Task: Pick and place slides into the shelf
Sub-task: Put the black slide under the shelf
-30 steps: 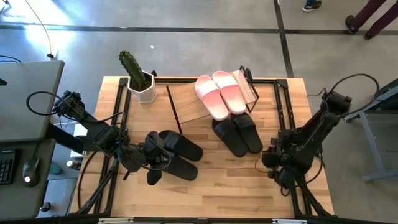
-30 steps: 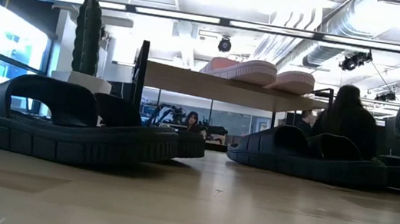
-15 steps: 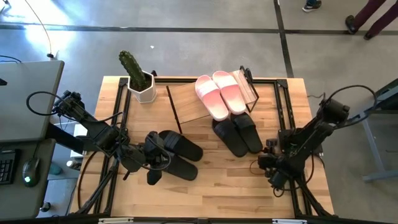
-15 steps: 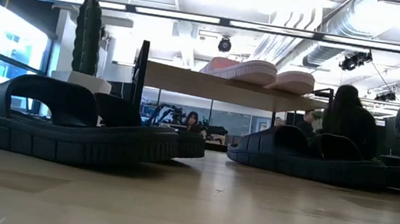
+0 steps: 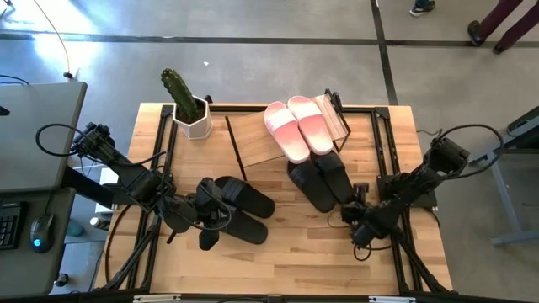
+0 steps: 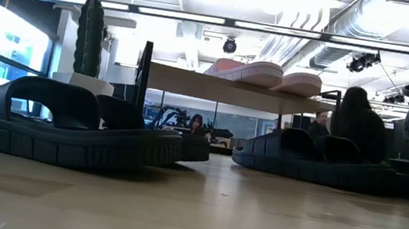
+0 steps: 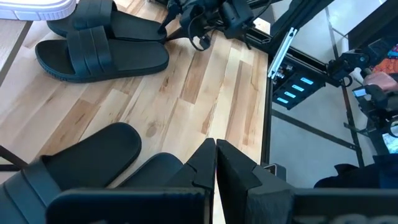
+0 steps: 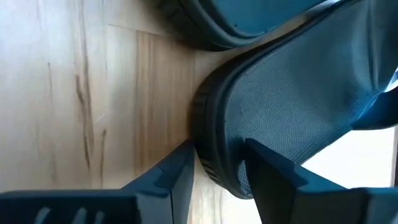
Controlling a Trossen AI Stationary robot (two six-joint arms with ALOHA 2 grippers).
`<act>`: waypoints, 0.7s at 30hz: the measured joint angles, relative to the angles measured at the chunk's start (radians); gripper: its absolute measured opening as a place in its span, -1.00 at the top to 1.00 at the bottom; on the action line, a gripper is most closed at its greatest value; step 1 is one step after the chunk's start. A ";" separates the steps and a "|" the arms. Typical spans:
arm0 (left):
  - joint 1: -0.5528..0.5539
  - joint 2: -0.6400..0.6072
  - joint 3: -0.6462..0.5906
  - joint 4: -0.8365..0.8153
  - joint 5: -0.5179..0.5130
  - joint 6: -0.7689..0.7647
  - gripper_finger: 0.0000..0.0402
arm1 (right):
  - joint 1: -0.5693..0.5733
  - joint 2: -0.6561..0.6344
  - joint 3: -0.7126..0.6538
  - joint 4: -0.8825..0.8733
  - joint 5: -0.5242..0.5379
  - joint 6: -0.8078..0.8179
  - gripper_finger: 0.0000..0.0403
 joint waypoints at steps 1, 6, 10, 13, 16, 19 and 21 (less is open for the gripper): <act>0.000 0.000 0.000 0.000 0.000 0.000 0.99 | -0.004 0.000 0.000 0.003 0.002 -0.002 0.37; 0.000 0.000 0.000 0.000 0.000 0.000 0.99 | -0.017 0.000 -0.001 0.029 0.015 -0.008 0.58; 0.000 0.000 0.000 0.000 0.000 0.000 0.99 | -0.031 0.000 -0.002 0.042 0.024 -0.007 0.83; 0.000 0.000 0.000 0.000 0.000 0.000 0.99 | -0.046 0.000 0.000 0.044 0.028 -0.006 0.95; 0.000 0.000 0.000 0.000 0.000 0.000 0.99 | -0.064 0.000 0.000 0.036 0.041 -0.004 0.97; 0.000 0.000 0.000 0.000 0.000 0.000 0.99 | -0.084 0.000 -0.002 0.017 0.052 -0.016 0.97; 0.000 0.000 0.000 0.000 0.000 0.000 0.99 | -0.099 -0.007 -0.002 0.017 0.053 -0.034 0.97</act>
